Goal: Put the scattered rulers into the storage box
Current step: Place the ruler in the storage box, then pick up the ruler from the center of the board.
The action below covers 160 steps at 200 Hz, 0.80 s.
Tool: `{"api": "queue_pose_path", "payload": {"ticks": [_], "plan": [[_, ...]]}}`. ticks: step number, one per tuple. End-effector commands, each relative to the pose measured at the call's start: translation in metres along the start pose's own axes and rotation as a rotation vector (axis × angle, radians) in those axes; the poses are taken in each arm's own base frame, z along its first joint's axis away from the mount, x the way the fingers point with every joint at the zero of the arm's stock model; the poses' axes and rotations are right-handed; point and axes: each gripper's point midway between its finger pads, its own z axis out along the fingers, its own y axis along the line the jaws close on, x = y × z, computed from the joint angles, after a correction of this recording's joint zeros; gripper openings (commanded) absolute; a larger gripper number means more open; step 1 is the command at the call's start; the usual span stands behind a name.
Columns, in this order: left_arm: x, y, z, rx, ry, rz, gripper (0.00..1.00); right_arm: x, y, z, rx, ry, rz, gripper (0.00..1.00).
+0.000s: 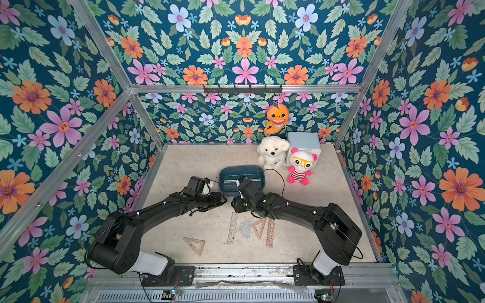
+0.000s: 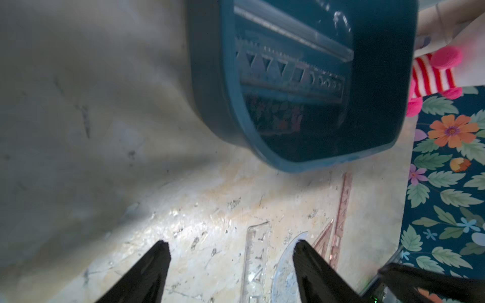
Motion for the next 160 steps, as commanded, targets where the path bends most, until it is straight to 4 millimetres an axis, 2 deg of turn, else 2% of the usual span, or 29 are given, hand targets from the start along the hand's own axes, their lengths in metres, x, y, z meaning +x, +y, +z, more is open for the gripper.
{"api": "queue_pose_path", "payload": {"ticks": [1,54,124,129,160], "plan": [[0.019,0.007,0.005,-0.030,0.055,-0.006,0.78,0.024,-0.006,0.001,0.049,0.031,0.005,0.44],[0.042,0.017,0.017,-0.069,0.133,-0.014,0.74,0.056,0.000,0.008,0.036,0.073,0.038,0.43],[0.065,0.023,0.019,-0.046,0.204,-0.045,0.67,0.065,0.007,0.023,0.002,0.110,0.043,0.41],[0.066,0.023,0.019,-0.041,0.209,-0.047,0.66,0.073,0.002,0.032,0.020,0.138,0.043,0.41],[0.075,0.025,0.018,-0.035,0.229,-0.061,0.63,0.078,0.003,0.041,0.013,0.167,0.039,0.39]]}}
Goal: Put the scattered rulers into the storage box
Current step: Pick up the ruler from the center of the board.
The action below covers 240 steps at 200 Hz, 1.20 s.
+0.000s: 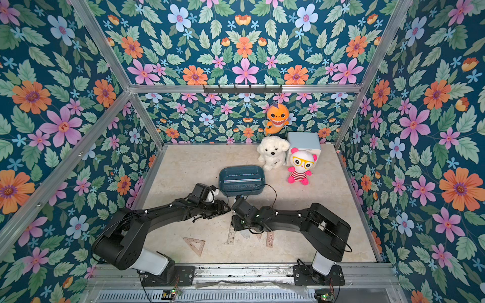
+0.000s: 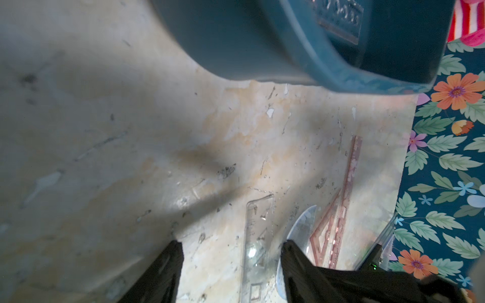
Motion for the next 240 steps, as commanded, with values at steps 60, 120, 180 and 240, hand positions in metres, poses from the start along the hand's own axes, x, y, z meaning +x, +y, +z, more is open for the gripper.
{"api": "queue_pose_path", "payload": {"ticks": [60,120,180,240], "plan": [[0.034,0.032,-0.007,-0.096,0.103,-0.112,0.61,-0.001,0.013,0.022,-0.028,0.056,-0.037,0.38],[0.000,0.048,-0.041,-0.094,-0.010,-0.194,0.61,-0.013,0.043,0.047,-0.118,0.102,-0.155,0.37],[-0.026,0.028,-0.032,-0.047,-0.022,-0.176,0.55,-0.029,0.085,0.009,-0.300,0.016,-0.294,0.37],[-0.019,0.016,-0.002,-0.057,0.061,-0.120,0.48,0.014,0.092,0.002,-0.331,0.098,-0.320,0.33]]}}
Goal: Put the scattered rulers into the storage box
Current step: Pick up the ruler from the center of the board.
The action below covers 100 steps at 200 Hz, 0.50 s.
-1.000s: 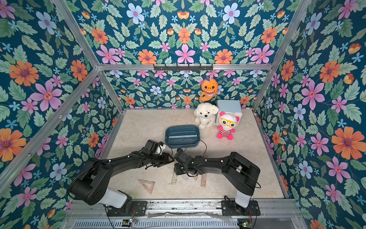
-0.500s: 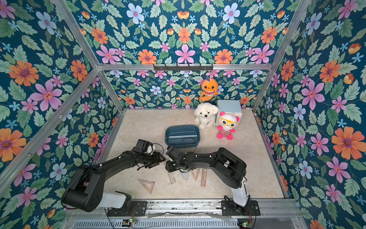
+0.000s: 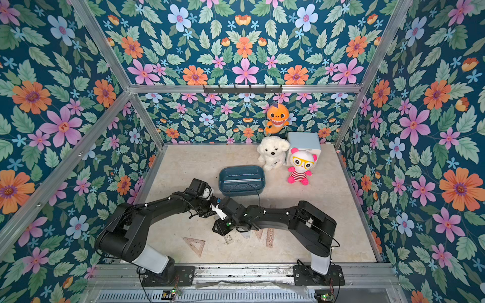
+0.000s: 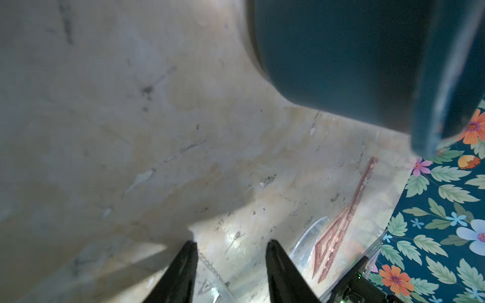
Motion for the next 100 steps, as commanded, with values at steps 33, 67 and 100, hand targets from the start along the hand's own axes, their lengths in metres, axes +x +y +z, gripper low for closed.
{"api": "queue_pose_path", "payload": {"ticks": [33,67,100], "plan": [[0.004,-0.006,0.019,-0.002,0.044,0.034,0.44,0.019,0.011,0.009,-0.091,0.090,0.012,0.32],[0.009,-0.001,0.024,-0.017,0.052,0.041,0.43,0.037,0.010,0.020,-0.118,0.184,0.046,0.32],[0.017,0.008,0.025,-0.033,0.068,0.036,0.42,0.056,-0.005,0.020,-0.059,0.230,0.077,0.32]]}}
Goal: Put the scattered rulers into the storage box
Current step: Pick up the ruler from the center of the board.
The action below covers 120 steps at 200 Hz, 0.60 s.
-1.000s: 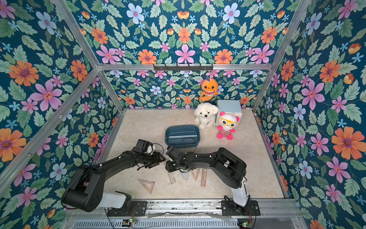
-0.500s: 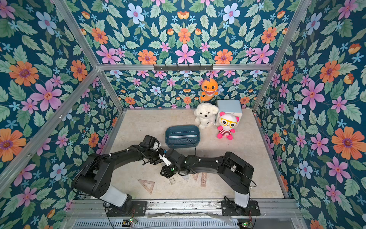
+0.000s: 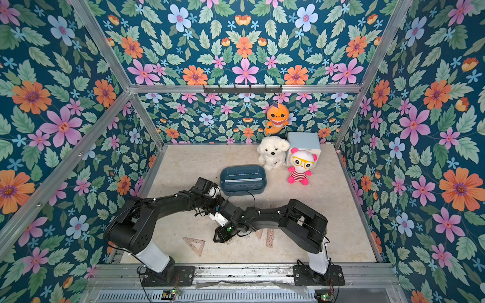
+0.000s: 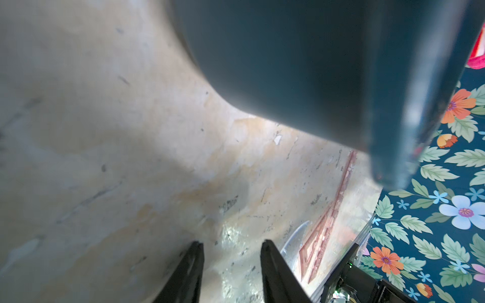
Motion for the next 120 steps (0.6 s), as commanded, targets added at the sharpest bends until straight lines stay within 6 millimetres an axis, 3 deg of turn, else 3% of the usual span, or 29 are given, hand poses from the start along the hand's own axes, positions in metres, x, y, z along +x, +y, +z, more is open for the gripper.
{"api": "queue_pose_path", "payload": {"ticks": [1,74,120], "plan": [[0.019,0.029,0.003,-0.107,0.049,-0.035,0.42,0.018,-0.009,0.000,0.031,0.059,0.041,0.32],[0.048,0.050,-0.004,-0.158,0.082,-0.065,0.40,0.048,-0.064,-0.024,0.264,0.129,0.055,0.29],[0.067,0.063,-0.015,-0.193,0.084,-0.097,0.40,0.037,-0.086,-0.034,0.304,0.090,0.072,0.27]]}}
